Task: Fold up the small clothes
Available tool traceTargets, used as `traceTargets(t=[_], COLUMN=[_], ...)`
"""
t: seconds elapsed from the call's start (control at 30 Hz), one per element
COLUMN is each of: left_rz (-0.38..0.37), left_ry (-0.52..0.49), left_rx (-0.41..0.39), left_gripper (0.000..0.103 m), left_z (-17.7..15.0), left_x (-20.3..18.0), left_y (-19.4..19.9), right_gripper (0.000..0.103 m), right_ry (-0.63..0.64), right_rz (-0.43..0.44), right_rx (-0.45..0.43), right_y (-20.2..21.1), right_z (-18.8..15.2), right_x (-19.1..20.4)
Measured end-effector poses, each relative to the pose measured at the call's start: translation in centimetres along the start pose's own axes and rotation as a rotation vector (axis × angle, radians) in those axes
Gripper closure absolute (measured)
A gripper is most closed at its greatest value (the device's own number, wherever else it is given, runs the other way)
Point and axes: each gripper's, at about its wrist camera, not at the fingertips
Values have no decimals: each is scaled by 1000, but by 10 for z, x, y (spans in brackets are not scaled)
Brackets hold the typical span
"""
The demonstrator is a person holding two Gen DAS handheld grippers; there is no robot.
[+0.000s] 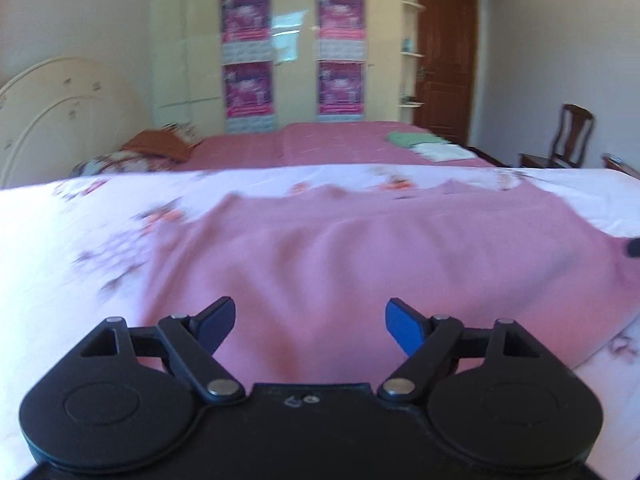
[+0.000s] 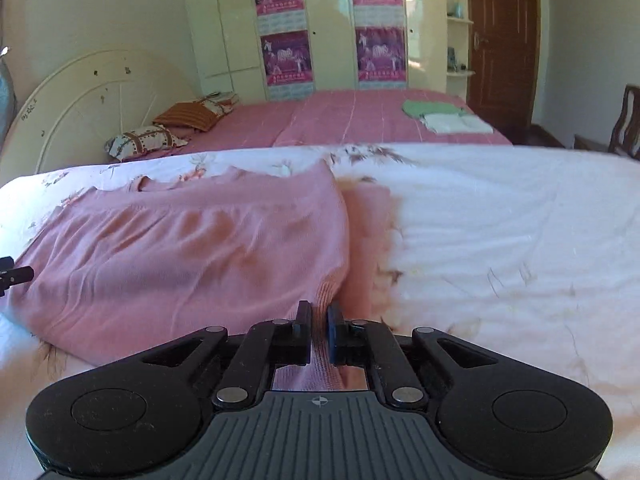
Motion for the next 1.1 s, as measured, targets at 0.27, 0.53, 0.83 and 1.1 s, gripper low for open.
traceTargets(t=[0.27, 0.53, 0.83, 1.1], left_rz=[-4, -49, -20, 13], left_ry=[-104, 10, -78, 1], left_rx=[78, 38, 114, 86], left_gripper=[10, 18, 9, 6], left_z=[-9, -2, -5, -9], left_x=[-56, -44, -94, -70], left_y=[-57, -39, -69, -64], right_gripper=[95, 95, 94, 49], right_ry=[222, 118, 178, 155], right_rz=[-8, -88, 60, 91], right_rx=[18, -6, 10, -35], right_y=[-69, -45, -102, -87], right_z=[28, 10, 37, 42], right_x=[60, 18, 90, 96])
Point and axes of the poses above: each gripper's, at about its wrist camera, not at the fingertips, and y roughly against the way its jaws point, x to its left, z to its top, and after that the axes turned 15 degrees about y, right-handed
